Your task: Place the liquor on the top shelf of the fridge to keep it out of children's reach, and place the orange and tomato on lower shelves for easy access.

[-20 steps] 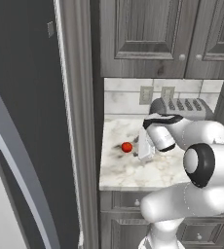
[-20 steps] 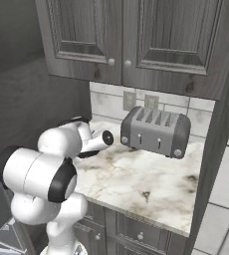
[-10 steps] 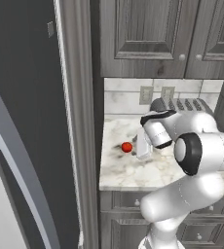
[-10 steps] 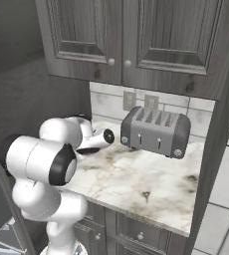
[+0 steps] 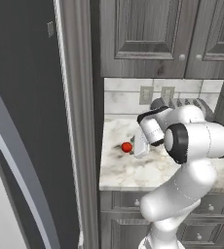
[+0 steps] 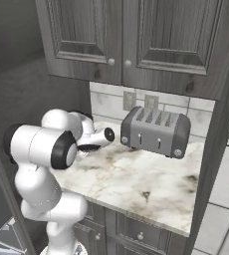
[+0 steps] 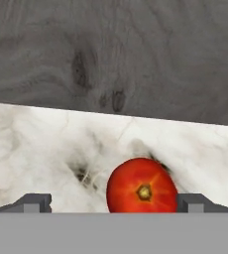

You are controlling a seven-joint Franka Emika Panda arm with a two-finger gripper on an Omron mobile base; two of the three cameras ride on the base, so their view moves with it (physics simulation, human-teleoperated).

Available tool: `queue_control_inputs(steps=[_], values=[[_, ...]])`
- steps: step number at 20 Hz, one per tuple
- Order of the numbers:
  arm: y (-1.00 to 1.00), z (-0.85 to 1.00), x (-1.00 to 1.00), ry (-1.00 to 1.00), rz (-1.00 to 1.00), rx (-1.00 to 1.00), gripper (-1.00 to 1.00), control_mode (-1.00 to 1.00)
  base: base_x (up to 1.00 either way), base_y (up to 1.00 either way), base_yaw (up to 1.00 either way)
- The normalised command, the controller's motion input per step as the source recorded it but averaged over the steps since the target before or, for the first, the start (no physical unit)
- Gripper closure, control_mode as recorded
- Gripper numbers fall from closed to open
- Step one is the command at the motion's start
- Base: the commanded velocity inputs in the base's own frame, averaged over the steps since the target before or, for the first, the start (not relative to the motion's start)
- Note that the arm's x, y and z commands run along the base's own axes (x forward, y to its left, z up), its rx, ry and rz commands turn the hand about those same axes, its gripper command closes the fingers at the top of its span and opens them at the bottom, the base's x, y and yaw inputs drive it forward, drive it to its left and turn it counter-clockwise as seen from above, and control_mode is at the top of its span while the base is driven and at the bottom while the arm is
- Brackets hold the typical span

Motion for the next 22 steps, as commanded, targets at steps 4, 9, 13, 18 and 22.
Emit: queue_control_inputs(steps=[4,9,13,18,22], values=[[0.03,-0.12,0.21,0.04,0.0,0.0,-1.0,-1.0,0.0,0.0,0.0],[0.0,-0.12,0.23,0.03,0.0,0.0,-1.0,-1.0,0.0,0.0,0.0],[0.0,-0.15,0.22,0.04,0.0,0.0,-1.0,-1.0,0.0,0.0,0.0],[0.06,-0.19,0.16,0.05,0.0,0.0,-1.0,-1.0,0.0,0.0,0.0],[0.09,-0.19,0.13,0.05,0.0,0.0,-1.0,-1.0,0.0,0.0,0.0]])
